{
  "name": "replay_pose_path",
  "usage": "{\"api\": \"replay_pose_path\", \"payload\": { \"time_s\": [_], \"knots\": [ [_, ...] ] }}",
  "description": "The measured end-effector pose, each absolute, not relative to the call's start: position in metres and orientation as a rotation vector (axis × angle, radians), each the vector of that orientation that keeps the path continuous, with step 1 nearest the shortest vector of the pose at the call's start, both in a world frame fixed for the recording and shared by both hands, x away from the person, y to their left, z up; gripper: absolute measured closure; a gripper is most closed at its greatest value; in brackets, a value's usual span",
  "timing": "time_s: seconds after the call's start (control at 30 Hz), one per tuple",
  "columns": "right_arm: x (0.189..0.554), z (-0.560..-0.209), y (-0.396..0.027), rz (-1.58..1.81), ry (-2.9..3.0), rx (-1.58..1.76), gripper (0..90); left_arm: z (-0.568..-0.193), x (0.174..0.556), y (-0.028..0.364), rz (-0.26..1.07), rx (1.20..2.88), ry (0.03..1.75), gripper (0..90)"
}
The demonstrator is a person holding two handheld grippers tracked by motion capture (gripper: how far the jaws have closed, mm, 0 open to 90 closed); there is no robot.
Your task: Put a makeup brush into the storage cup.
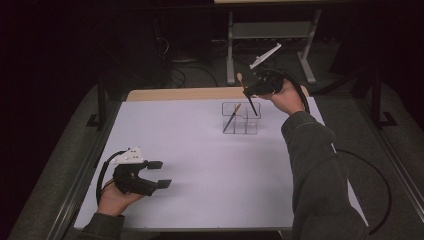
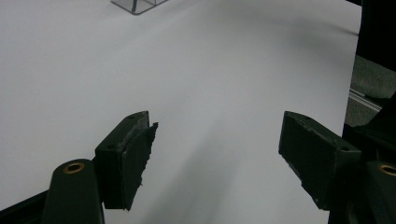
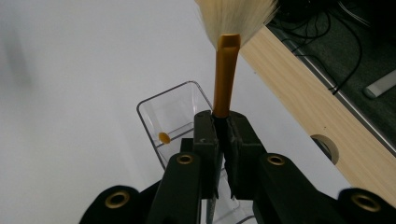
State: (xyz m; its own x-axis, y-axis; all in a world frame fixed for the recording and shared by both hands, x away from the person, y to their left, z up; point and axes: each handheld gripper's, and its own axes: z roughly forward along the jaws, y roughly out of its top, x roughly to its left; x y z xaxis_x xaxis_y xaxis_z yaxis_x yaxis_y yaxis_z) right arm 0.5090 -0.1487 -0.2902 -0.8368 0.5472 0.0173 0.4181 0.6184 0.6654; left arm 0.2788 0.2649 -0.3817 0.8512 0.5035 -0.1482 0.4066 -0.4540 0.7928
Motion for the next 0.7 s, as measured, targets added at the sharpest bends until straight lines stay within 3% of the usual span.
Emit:
{"api": "replay_pose_path", "payload": {
  "time_s": [0.7],
  "knots": [
    [0.507, -0.307, -0.156, 1.011, 2.653, 0.843, 82.4, -0.383, 0.278, 0.264, 0.138, 2.108, 0.658, 24.7]
  ]
}}
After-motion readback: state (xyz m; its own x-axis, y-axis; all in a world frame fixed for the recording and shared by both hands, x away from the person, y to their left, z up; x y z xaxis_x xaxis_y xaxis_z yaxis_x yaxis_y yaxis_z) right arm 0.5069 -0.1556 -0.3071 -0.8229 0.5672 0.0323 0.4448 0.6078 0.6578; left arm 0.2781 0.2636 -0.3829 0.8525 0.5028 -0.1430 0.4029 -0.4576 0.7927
